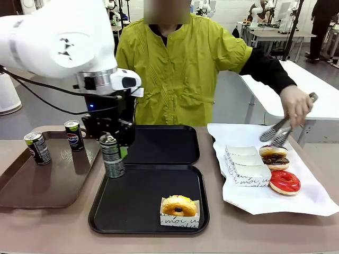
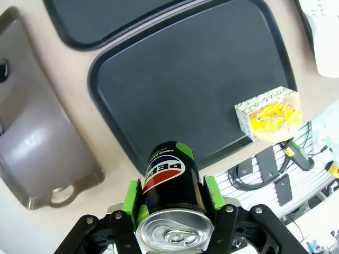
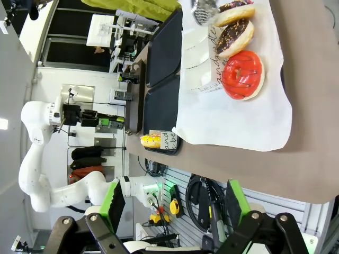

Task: Set up donuts and drinks on trays.
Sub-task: Pick up one Pepsi coke and place it on the Flat Tray.

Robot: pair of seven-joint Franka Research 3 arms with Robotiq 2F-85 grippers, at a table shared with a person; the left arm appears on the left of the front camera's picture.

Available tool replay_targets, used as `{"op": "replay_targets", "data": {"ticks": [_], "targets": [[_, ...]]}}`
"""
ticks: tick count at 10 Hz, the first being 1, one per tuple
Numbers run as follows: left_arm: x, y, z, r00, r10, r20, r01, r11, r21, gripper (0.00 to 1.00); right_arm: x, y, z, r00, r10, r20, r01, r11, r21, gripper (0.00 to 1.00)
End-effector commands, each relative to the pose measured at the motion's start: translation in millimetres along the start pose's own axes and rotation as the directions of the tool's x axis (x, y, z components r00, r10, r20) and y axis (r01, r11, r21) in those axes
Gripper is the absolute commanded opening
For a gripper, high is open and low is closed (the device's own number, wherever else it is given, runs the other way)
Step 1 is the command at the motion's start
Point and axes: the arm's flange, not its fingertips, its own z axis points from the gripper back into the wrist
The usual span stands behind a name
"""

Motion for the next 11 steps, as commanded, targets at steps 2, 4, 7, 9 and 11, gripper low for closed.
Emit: {"op": "replay_targets", "data": {"ticks": [2, 4, 7, 9, 11], "targets": [[18, -8, -8, 0.999, -0.024, 0.024, 0.024, 1.000, 0.008, 0.59, -1, 0, -1, 1.000, 0.014, 0.008, -0.014, 1.000, 0.019, 1.00], [13, -7, -11, 1.000, -0.016, 0.012, 0.016, 1.000, -0.008, 0.59, -1, 0, -1, 1.000, 0.014, 0.008, -0.014, 1.000, 0.019, 1.00], [15, -7, -16, 1.000, -0.025, 0.000, 0.025, 1.000, -0.009, 0.59, -1, 0, -1, 1.000, 0.014, 0.008, -0.014, 1.000, 0.019, 1.00], [16, 3, -43, 0.997, -0.032, 0.071, 0.031, 0.999, 0.011, 0.59, -1, 0, -1, 1.000, 0.014, 0.008, -0.014, 1.000, 0.019, 1.00], [12, 3, -64, 0.991, -0.029, 0.127, 0.024, 0.999, 0.038, 0.59, -1, 0, -1, 1.000, 0.014, 0.008, -0.014, 1.000, 0.019, 1.00]]}}
